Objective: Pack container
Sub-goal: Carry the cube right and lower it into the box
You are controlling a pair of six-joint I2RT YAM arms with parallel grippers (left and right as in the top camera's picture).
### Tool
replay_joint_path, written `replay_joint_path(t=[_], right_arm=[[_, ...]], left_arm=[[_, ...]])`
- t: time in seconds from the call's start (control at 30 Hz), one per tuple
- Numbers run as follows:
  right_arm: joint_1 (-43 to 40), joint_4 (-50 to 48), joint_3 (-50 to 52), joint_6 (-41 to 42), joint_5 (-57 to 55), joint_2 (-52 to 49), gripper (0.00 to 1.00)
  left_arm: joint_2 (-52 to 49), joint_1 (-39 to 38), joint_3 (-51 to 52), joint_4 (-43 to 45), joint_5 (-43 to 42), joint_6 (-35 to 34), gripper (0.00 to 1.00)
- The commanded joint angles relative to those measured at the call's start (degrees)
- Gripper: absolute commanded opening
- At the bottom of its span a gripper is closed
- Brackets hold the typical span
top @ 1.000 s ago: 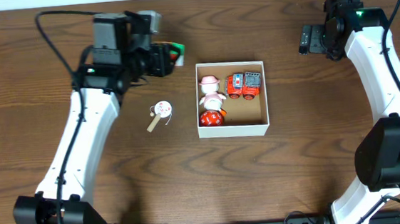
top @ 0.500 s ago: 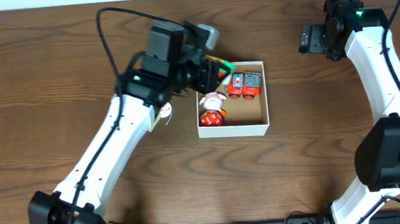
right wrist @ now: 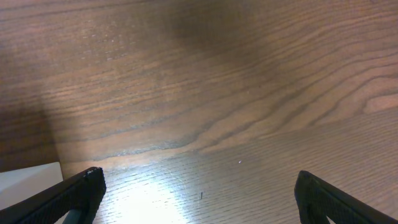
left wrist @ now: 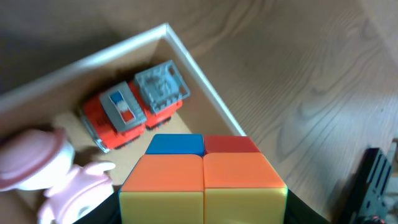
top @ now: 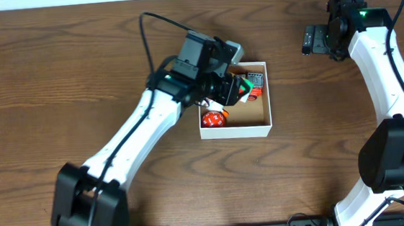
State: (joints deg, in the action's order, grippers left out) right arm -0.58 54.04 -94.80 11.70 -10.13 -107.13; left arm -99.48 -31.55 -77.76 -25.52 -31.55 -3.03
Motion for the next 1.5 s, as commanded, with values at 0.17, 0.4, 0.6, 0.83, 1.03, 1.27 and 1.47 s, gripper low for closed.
replay_joint_path(t=[0.17, 0.4, 0.6, 0.83, 1.03, 1.27, 1.47], right_arm=[[-0.26, 0.0, -0.87, 0.24, -0.57, 1.07, 0.99], [-0.26, 0.0, -0.87, 0.24, -0.57, 1.07, 0.99], [-0.28, 0.0, -0.87, 0.24, -0.57, 1.07, 0.99], [-0.46, 0.0, -0.87, 0.24, -0.57, 1.07, 0.99], [-0.98, 0.0, -0.87, 0.24, -0.57, 1.07, 0.99], [-0.98, 0.0, -0.87, 0.24, -0.57, 1.07, 0.99], [-0.98, 0.0, -0.87, 0.24, -0.57, 1.07, 0.99]], left_arm=[[-4.39, -0.31, -1.2, -1.09, -0.85, 0.0, 0.43], [-7.67, -1.25, -1.2, -2.23, -0.85, 0.61, 0.52], [-9.44, -2.14, -1.2, -2.23, -0.85, 1.03, 0.51], [-11.8, -4.31, -1.18, -2.14, -0.85, 1.05, 0.51], [-12.09, -4.46, -1.18, -1.4, -0.85, 1.01, 0.52], [-11.93, -3.02, -1.25, 2.29, -0.87, -3.78, 0.74], [-11.15, -0.33, -1.25, 2.97, -1.07, -5.9, 0.75]])
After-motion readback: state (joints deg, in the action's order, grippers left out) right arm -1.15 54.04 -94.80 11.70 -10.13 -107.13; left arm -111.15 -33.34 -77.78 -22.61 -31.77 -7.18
